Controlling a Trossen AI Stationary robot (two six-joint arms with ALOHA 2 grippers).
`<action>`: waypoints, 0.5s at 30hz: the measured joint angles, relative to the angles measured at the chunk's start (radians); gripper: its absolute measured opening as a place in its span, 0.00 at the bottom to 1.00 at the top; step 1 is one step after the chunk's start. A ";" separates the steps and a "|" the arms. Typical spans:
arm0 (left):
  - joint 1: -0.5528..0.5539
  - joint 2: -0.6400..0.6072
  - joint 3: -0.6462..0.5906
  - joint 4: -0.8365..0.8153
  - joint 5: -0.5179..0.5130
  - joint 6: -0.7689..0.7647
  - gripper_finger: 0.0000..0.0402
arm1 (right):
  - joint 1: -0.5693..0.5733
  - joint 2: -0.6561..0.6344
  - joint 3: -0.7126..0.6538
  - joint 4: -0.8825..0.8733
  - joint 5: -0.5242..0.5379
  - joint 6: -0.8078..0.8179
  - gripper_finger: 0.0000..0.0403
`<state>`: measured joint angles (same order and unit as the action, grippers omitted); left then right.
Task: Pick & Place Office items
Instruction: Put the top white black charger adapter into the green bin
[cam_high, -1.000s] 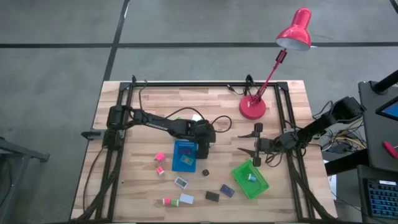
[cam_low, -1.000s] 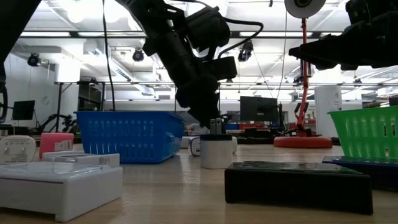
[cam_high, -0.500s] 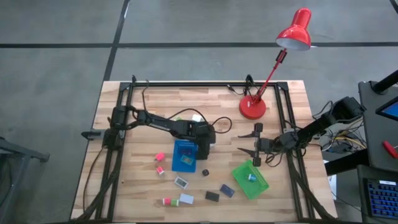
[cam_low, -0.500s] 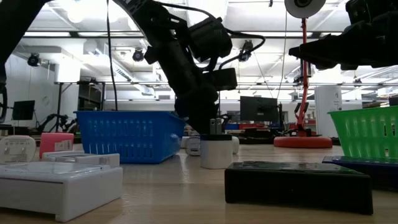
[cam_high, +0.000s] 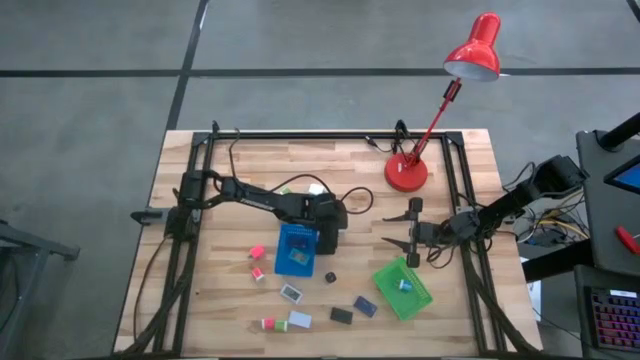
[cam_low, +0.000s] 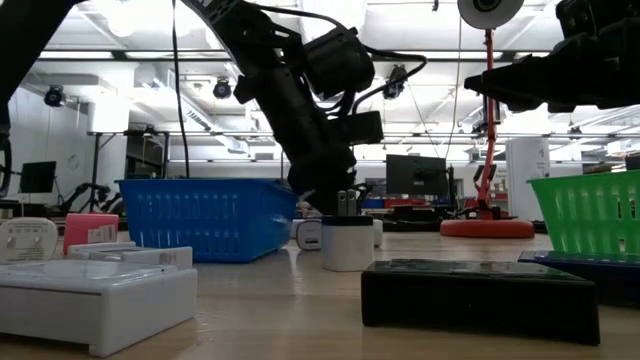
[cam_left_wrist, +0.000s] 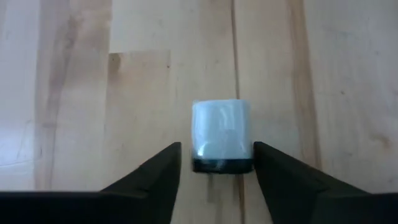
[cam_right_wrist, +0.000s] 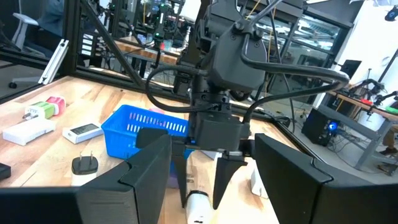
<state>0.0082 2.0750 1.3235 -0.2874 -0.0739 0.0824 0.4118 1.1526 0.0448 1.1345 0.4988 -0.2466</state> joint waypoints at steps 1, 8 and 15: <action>0.000 0.000 0.000 0.001 -0.002 0.000 0.44 | 0.000 0.000 0.000 0.000 0.000 0.000 0.56; 0.000 0.000 0.000 0.006 -0.006 0.033 0.30 | 0.000 0.000 0.000 -0.001 0.000 0.000 0.56; 0.000 0.000 -0.001 0.012 -0.017 0.052 0.30 | 0.000 0.000 0.000 -0.004 0.000 0.004 0.56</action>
<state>0.0082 2.0750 1.3228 -0.2754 -0.0909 0.1341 0.4118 1.1526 0.0448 1.1310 0.4988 -0.2425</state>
